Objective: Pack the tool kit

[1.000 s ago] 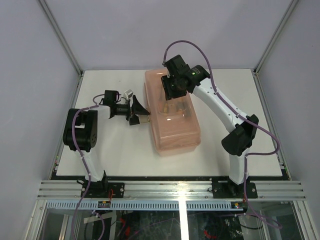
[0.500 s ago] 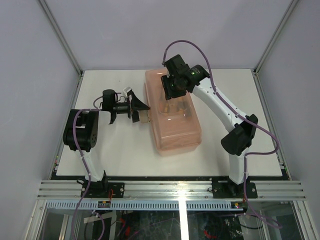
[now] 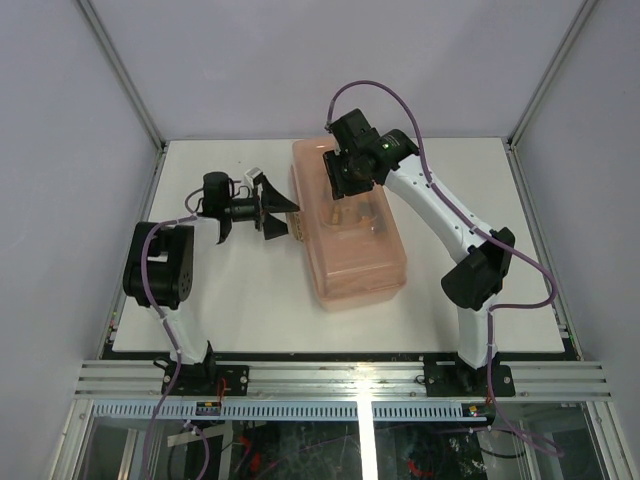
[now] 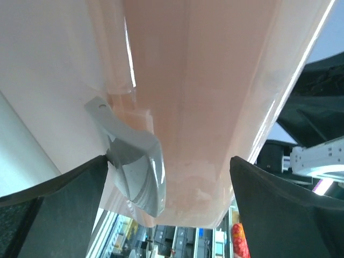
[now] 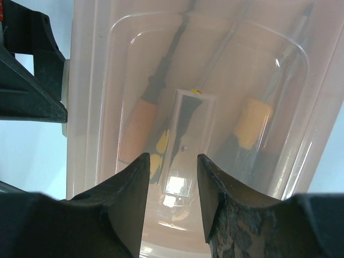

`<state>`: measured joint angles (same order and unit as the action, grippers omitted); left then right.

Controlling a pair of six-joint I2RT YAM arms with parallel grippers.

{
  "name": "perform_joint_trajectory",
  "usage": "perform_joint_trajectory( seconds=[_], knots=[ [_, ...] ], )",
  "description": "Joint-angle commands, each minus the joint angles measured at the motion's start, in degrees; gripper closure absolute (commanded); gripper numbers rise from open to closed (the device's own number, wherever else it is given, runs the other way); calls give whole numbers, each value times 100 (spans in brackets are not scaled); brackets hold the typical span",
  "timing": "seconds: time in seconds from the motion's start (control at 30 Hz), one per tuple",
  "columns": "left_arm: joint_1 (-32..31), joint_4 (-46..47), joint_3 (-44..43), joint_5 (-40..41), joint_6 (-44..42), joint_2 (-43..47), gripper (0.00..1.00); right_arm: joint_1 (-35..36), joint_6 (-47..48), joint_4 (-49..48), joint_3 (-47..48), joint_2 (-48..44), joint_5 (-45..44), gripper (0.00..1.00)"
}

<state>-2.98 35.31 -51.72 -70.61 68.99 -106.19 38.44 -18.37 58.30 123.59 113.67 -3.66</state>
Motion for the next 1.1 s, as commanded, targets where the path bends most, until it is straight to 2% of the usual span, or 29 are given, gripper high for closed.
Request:
perform_joint_trajectory(
  seconds=[0.0,0.13,0.5,0.77,0.97,1.07],
  knots=[
    [-84,-2748,-950,197,-2220,629,8,59,-24,-122,91,-67,173,53],
    [-71,-3778,-1154,239,-2915,649,9,58,-65,-241,-68,-137,214,53],
    [-78,-4612,-1311,632,-3386,656,12,54,-96,-328,-184,-204,251,54],
    [-111,-4319,-1099,1048,-3163,566,22,59,-87,-324,-273,-264,228,55],
    [-251,-4269,-1174,1316,-3120,416,27,59,-88,-166,-209,-117,271,68],
    [-316,-4269,-1199,1449,-3111,353,28,58,-92,-110,-271,-67,235,71]
  ],
)
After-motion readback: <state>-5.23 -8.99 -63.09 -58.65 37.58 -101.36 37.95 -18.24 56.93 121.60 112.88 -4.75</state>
